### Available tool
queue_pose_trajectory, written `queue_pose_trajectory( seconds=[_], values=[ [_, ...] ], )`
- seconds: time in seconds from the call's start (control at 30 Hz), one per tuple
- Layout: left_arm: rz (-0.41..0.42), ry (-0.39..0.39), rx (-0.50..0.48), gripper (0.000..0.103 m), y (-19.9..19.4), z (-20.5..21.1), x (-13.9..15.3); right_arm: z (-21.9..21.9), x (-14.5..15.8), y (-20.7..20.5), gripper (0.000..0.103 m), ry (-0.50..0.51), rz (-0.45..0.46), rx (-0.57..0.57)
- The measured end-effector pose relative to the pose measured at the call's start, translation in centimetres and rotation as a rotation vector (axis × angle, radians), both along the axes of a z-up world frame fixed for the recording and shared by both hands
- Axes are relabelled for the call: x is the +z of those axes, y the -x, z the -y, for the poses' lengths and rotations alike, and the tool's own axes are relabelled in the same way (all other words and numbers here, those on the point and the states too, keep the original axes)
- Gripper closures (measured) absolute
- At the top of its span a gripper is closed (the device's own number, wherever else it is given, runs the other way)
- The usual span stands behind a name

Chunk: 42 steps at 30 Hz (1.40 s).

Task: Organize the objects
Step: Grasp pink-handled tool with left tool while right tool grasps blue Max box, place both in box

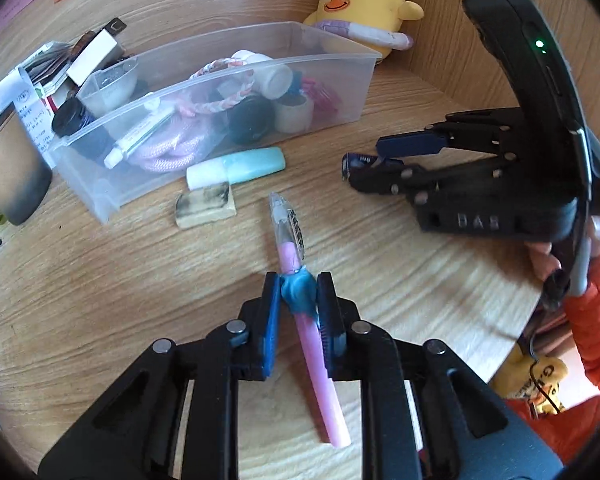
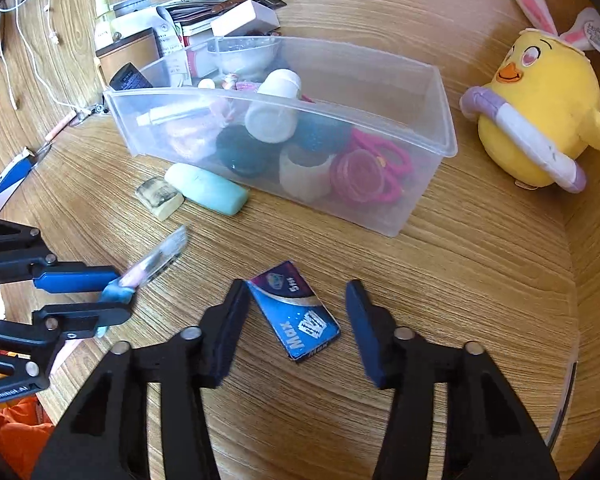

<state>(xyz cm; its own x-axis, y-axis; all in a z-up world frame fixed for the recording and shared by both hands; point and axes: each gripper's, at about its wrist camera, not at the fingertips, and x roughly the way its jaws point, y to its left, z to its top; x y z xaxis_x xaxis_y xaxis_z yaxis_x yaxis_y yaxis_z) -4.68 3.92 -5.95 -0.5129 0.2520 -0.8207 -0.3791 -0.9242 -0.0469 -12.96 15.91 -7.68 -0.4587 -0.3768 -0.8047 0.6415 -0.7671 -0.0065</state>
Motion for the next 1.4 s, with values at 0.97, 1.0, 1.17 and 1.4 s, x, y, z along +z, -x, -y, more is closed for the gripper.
queue_pose_trajectory(
  seconds=[0.97,1.0,1.17,1.4],
  values=[
    [-0.156,-0.105,0.076,0.087,0.9,4.3,4.8,0.7,6.0,-2.2,0.078,0.243,-0.091,-0.048],
    [-0.17,-0.109,0.08,0.087,1.1,4.3,5.2,0.8,6.4,-2.2,0.078,0.249,-0.1,-0.051],
    [-0.237,-0.123,0.094,0.087,1.7,4.9,7.5,1.1,7.9,-1.5,0.078,0.276,-0.134,-0.062],
    [-0.253,-0.159,0.098,0.087,4.2,5.4,9.2,1.6,9.2,0.1,0.078,0.294,-0.165,-0.091]
  ],
)
